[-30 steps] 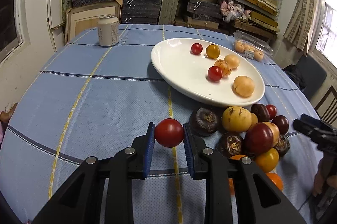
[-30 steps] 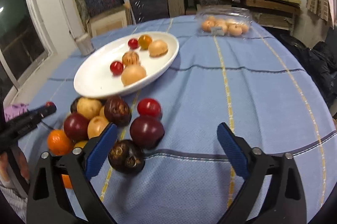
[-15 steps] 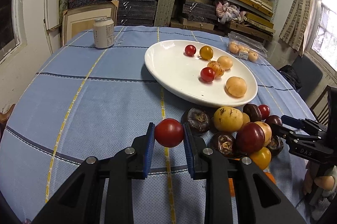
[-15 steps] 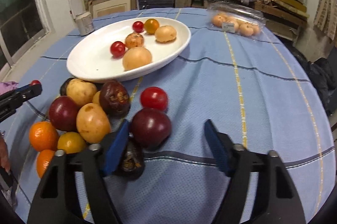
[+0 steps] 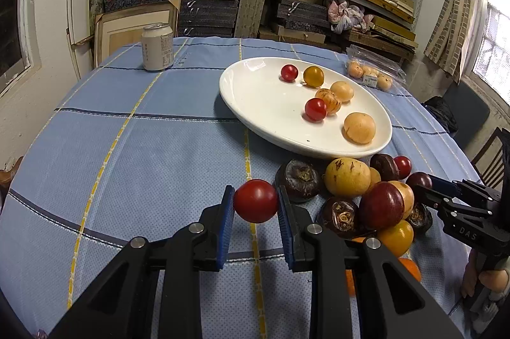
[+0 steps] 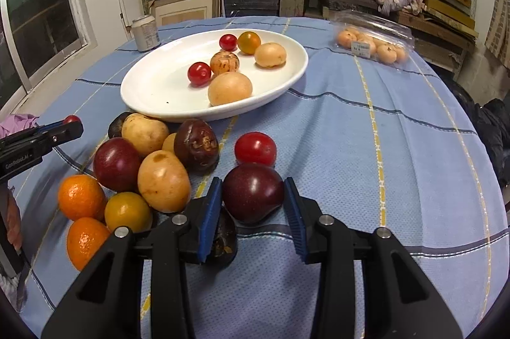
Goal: Organize fruits
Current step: 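Place the tomato on the plate with the left tool while the right tool places a dark red plum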
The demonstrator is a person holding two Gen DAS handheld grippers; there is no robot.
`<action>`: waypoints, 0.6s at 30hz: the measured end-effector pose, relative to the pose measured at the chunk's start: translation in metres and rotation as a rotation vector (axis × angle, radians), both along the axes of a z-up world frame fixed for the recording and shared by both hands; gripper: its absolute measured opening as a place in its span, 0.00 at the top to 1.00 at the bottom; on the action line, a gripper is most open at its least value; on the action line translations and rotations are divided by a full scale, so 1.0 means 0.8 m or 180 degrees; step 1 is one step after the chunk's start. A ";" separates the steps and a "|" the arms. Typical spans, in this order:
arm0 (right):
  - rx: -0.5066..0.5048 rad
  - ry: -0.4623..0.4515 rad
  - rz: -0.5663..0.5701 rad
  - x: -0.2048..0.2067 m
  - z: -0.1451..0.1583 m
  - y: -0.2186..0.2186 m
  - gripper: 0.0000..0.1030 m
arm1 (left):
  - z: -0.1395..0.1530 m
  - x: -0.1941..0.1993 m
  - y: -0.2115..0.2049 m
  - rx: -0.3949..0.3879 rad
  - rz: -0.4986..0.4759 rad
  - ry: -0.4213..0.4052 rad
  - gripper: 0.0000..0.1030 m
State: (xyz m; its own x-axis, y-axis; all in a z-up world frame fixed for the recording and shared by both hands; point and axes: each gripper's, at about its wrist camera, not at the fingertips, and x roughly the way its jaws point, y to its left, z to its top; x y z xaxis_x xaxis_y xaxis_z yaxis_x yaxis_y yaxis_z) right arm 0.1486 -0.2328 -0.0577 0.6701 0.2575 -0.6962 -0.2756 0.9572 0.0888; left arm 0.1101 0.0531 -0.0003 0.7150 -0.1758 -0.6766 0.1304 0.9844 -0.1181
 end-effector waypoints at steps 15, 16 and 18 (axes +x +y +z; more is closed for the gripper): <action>0.0447 -0.0211 -0.0079 0.004 0.049 -0.021 0.63 | 0.025 0.019 -0.011 -0.0082 -0.0038 -0.0043 0.74; 0.0473 -0.0265 -0.0089 0.008 0.063 -0.022 0.63 | 0.040 0.027 -0.016 -0.0032 -0.0031 -0.0108 0.74; 0.0516 -0.0384 -0.0088 0.022 0.092 -0.018 0.63 | 0.057 0.041 -0.024 0.0023 -0.0025 -0.0185 0.74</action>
